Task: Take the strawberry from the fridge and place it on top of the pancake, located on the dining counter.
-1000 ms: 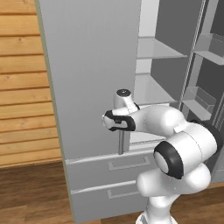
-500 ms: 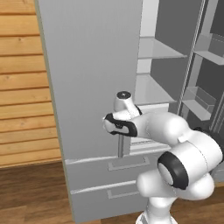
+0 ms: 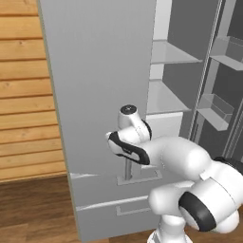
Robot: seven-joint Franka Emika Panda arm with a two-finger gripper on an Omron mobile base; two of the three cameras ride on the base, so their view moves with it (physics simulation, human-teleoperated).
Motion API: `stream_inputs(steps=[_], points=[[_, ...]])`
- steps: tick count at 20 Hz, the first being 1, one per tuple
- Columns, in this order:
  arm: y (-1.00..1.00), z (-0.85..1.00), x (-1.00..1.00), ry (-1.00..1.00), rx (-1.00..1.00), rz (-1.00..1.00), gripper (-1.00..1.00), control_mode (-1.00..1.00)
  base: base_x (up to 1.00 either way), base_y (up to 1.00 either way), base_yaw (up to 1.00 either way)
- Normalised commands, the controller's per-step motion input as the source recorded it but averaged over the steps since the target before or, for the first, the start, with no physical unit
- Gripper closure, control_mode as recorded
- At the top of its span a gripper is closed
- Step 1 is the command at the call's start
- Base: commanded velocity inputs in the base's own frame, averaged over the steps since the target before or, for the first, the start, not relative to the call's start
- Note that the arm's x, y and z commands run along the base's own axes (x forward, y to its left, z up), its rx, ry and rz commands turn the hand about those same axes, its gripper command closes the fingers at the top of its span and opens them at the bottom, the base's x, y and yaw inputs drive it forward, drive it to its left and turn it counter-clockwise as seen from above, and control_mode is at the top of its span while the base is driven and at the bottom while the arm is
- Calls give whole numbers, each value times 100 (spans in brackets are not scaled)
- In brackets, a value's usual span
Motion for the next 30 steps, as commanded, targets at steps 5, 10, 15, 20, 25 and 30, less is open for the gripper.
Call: stream_inputs(steps=[5, 10, 15, 20, 25, 30], points=[[71, -7, -49, 1, 0, -17, 100, -100, 0, 0, 0], [84, -14, -49, 0, 0, -18, 100, -100, 0, 0, 0], [89, -12, -39, 0, 0, -19, 100, -100, 0, 0, 0], [84, -8, -29, 0, 0, -13, -100, -100, 0, 0, 0], [45, 8, -3, 0, -5, -3, -100, -100, 0, 0, 0], [42, 37, -24, -5, -25, -2, -100, -100, 0, 0, 0]])
